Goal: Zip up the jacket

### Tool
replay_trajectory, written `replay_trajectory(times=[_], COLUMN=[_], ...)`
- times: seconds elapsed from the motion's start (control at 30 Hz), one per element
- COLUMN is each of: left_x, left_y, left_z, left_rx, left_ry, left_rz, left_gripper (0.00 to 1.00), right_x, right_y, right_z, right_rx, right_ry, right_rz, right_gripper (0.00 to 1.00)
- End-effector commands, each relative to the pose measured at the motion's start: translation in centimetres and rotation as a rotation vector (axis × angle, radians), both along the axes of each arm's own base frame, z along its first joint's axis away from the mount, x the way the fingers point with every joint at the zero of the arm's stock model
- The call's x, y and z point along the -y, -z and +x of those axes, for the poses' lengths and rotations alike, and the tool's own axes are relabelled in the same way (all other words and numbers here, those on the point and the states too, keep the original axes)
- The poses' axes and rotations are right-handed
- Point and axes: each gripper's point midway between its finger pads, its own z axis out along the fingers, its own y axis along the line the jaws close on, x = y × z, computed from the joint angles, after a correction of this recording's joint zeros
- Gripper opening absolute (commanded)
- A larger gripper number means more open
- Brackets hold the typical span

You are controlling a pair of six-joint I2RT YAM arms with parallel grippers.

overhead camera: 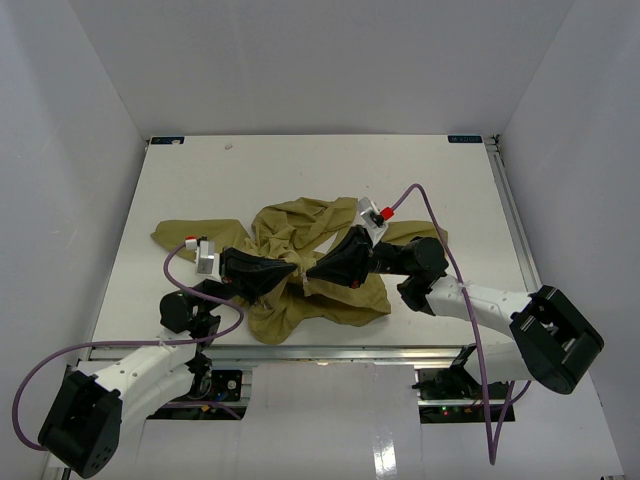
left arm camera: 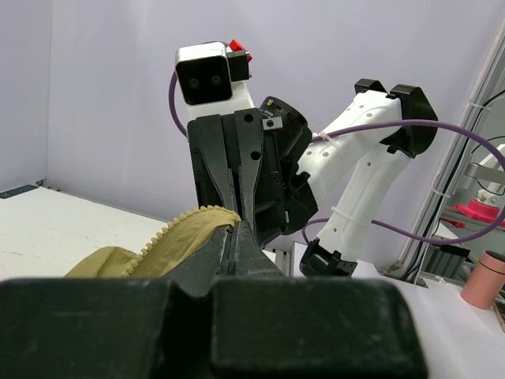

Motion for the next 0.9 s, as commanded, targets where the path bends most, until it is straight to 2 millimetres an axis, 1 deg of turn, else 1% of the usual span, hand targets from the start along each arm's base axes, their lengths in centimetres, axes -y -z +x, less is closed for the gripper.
replay_trajectory(times=[0.0,0.63,0.87], left_x=[-3.7,-3.7,-3.4], left_y=[-7.1,-6.5,-6.2], left_z=[-6.7,-7.1,-6.8], left_rx=[0.456,0.480,0.461], left_ry=[-0.002,0.000,0.010], left_rz=[-0.252,-0.234,-0.223], left_gripper=[0.00,0.00,0.00], right_x=[1.9,1.9,2.0], right_y=[-5.8,-7.0,-7.3], right_z=[-1.8,-1.0,-1.1], right_rx=[0.208,0.172,0.174], right_ry=[-0.004,0.036,0.033], right_rz=[0.234,0.272,0.285], right_gripper=[0.08,0.08,0.08])
